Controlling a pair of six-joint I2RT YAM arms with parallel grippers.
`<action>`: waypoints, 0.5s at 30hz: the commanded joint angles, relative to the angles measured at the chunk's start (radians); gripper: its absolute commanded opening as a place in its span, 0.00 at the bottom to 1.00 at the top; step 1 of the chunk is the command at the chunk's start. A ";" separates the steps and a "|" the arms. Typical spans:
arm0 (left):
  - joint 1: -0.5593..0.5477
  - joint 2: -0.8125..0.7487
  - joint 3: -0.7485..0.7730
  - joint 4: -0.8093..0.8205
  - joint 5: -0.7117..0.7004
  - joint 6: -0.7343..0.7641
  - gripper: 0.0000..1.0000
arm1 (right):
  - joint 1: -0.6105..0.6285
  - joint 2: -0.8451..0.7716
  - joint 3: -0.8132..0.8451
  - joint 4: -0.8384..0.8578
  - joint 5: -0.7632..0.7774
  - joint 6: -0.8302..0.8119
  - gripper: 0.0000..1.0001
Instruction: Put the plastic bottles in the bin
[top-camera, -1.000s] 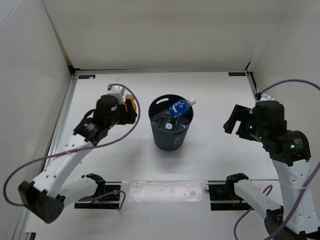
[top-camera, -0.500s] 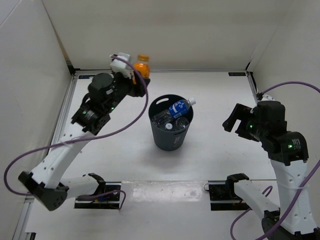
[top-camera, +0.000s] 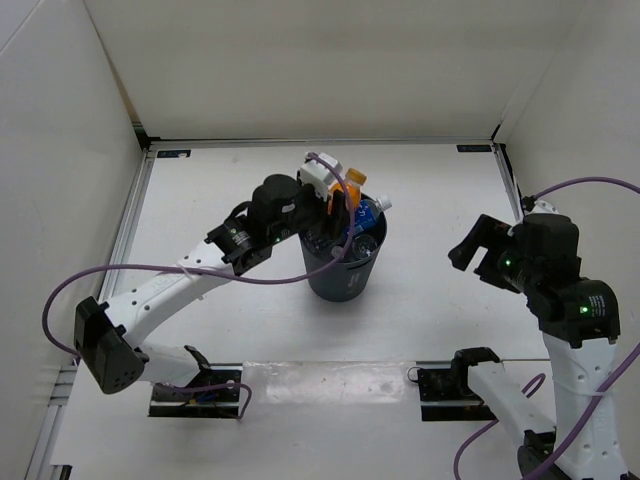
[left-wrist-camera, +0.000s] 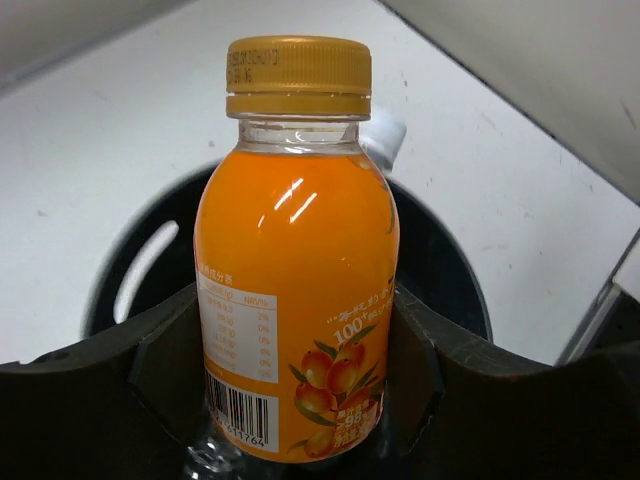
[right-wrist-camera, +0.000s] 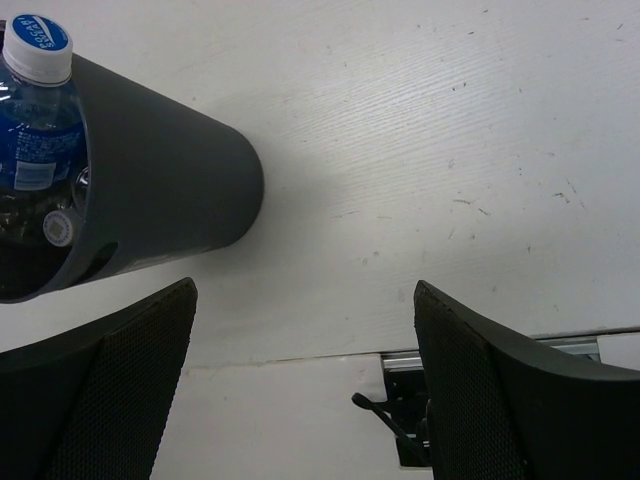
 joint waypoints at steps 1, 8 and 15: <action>-0.005 -0.038 -0.070 0.022 0.005 -0.053 0.65 | 0.012 -0.003 0.005 0.006 -0.009 0.001 0.90; 0.008 -0.015 -0.176 -0.008 -0.001 -0.133 0.72 | 0.029 -0.015 0.020 -0.014 0.028 -0.018 0.90; -0.011 -0.015 -0.171 -0.039 -0.050 -0.108 0.93 | 0.047 -0.029 0.051 -0.030 0.089 -0.048 0.90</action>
